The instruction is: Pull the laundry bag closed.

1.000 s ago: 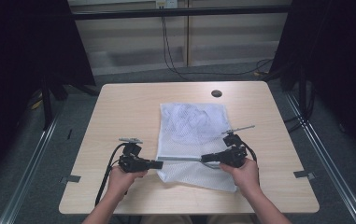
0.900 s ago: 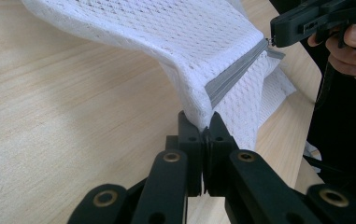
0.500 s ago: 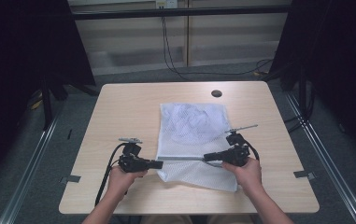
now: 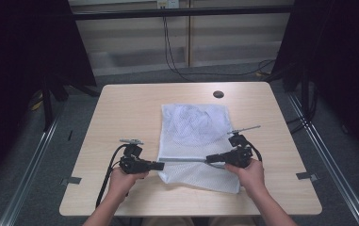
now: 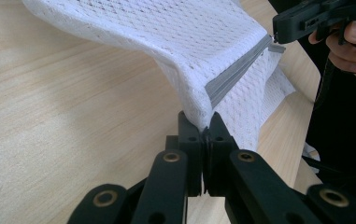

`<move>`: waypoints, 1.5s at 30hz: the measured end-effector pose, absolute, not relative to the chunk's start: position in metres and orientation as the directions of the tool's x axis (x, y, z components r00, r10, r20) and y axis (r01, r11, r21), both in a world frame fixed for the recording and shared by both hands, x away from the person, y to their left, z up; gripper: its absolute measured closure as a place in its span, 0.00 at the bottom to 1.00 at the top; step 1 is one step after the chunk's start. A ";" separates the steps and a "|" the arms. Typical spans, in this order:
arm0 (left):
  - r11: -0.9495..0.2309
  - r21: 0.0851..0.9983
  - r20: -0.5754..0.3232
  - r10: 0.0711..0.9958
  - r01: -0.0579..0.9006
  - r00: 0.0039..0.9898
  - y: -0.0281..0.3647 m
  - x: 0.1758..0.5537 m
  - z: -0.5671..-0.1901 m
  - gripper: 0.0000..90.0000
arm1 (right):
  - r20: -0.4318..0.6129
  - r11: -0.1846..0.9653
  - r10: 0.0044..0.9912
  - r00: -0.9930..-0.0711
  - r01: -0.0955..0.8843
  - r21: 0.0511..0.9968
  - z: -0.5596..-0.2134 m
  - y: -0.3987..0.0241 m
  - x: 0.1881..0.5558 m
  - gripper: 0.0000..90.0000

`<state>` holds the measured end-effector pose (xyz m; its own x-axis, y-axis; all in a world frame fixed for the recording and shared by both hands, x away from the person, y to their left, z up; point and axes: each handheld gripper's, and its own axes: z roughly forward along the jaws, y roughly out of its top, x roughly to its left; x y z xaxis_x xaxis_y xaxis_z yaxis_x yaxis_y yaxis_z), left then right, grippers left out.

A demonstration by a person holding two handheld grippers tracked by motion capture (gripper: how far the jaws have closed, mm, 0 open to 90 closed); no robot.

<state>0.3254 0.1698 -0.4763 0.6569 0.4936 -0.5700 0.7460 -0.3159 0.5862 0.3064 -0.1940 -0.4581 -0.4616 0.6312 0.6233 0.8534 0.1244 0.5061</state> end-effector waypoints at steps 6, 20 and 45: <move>-0.319 0.585 -0.571 0.491 0.746 0.658 0.170 0.326 -0.476 0.98 | 0.625 0.130 0.628 -0.464 0.854 0.503 -0.458 -0.194 0.306 0.97; -0.316 0.585 -0.574 0.489 0.747 0.656 0.170 0.326 -0.476 0.98 | 0.628 0.133 0.627 -0.461 0.858 0.497 -0.459 -0.194 0.306 0.97; -0.318 0.577 -0.588 0.478 0.753 0.653 0.170 0.325 -0.476 0.98 | 0.633 0.137 0.621 -0.462 0.859 0.493 -0.460 -0.195 0.307 0.97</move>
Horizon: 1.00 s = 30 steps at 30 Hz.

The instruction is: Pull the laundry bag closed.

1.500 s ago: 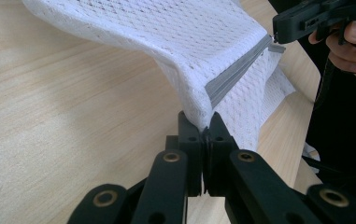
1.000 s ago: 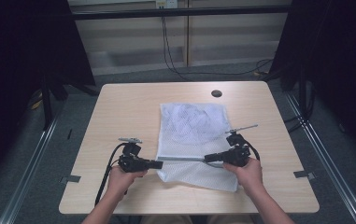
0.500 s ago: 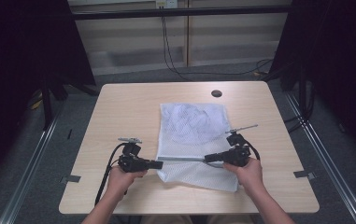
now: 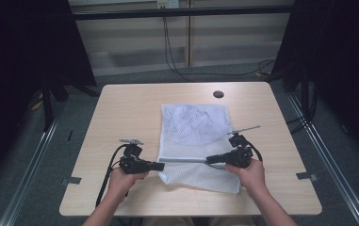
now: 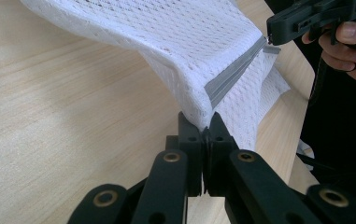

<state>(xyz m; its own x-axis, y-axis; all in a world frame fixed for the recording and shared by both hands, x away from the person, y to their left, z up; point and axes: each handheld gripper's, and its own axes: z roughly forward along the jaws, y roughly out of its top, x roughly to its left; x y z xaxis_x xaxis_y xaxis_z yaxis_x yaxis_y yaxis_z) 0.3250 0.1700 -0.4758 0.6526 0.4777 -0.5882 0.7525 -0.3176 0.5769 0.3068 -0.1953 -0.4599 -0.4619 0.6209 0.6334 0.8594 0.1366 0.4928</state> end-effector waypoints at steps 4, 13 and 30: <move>-0.318 0.581 -0.584 0.479 0.750 0.655 0.170 0.325 -0.476 0.98 | 0.634 0.137 0.621 -0.462 0.860 0.492 -0.460 -0.195 0.307 0.97; -0.311 0.579 -0.589 0.479 0.753 0.651 0.171 0.326 -0.476 0.98 | 0.628 0.137 0.628 -0.460 0.859 0.493 -0.460 -0.199 0.307 0.97; -0.306 0.577 -0.594 0.479 0.757 0.646 0.174 0.327 -0.476 0.98 | 0.635 0.126 0.628 -0.449 0.865 0.486 -0.461 -0.207 0.309 0.97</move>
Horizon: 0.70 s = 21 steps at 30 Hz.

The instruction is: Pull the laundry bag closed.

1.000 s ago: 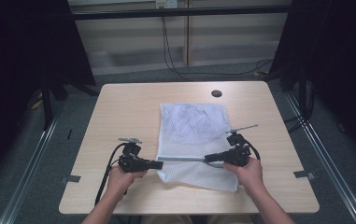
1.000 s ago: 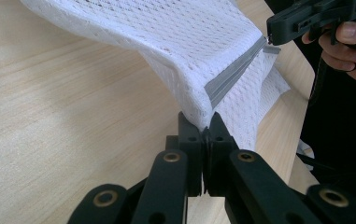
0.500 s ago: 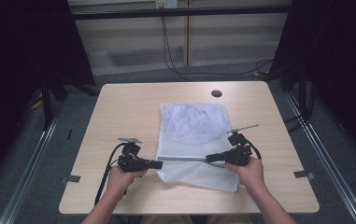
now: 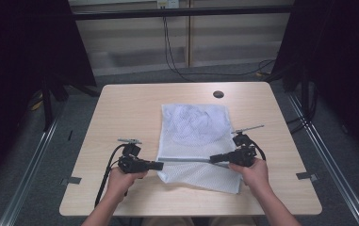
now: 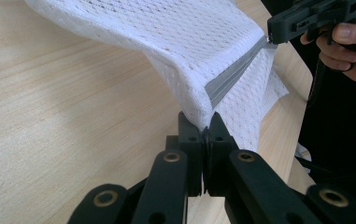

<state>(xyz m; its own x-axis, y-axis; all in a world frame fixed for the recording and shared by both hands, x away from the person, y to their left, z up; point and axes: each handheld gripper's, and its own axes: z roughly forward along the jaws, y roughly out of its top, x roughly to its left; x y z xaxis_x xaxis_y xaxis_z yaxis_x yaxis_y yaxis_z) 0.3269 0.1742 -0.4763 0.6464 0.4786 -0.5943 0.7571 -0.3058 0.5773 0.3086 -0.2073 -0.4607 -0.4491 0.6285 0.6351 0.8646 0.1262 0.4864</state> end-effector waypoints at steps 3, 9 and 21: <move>-0.294 0.580 -0.598 0.480 0.760 0.642 0.176 0.328 -0.476 0.98 | 0.635 0.118 0.634 -0.442 0.866 0.486 -0.461 -0.211 0.309 0.97; -0.300 0.577 -0.599 0.477 0.760 0.643 0.176 0.329 -0.477 0.98 | 0.632 0.117 0.638 -0.440 0.867 0.485 -0.462 -0.212 0.309 0.97; -0.287 0.572 -0.611 0.475 0.768 0.633 0.176 0.327 -0.475 0.98 | 0.632 0.119 0.640 -0.436 0.870 0.479 -0.460 -0.216 0.308 0.97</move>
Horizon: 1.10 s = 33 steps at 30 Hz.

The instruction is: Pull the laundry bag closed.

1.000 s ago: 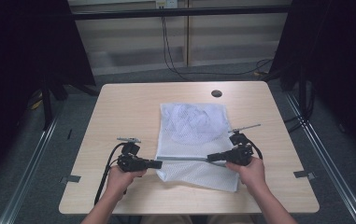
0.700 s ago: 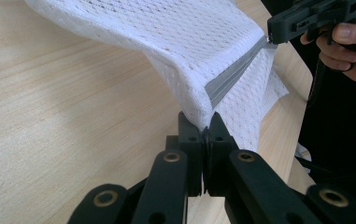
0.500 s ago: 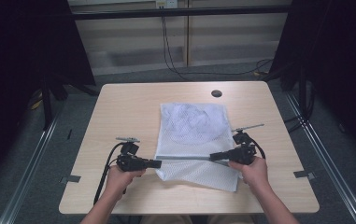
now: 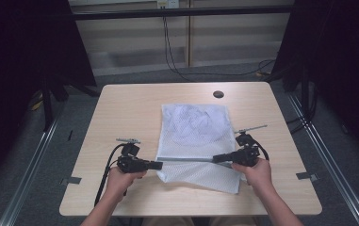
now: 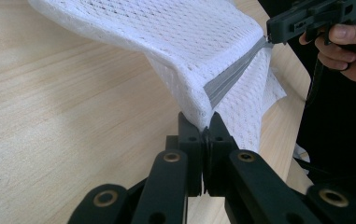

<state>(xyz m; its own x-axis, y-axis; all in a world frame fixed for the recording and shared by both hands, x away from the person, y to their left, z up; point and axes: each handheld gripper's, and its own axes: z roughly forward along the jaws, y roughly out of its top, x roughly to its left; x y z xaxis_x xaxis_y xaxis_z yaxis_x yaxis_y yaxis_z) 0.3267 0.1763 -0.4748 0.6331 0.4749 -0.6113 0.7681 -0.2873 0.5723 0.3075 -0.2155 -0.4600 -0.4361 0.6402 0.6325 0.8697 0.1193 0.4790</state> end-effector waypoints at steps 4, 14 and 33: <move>-0.285 0.578 -0.604 0.479 0.764 0.636 0.178 0.327 -0.475 0.98 | 0.621 0.126 0.650 -0.439 0.868 0.481 -0.459 -0.219 0.306 0.97; -0.283 0.581 -0.602 0.483 0.763 0.636 0.181 0.328 -0.474 0.98 | 0.607 0.118 0.674 -0.422 0.872 0.475 -0.458 -0.237 0.300 0.97; -0.286 0.579 -0.600 0.485 0.764 0.636 0.181 0.328 -0.473 0.98 | 0.606 0.103 0.683 -0.407 0.875 0.473 -0.459 -0.250 0.296 0.97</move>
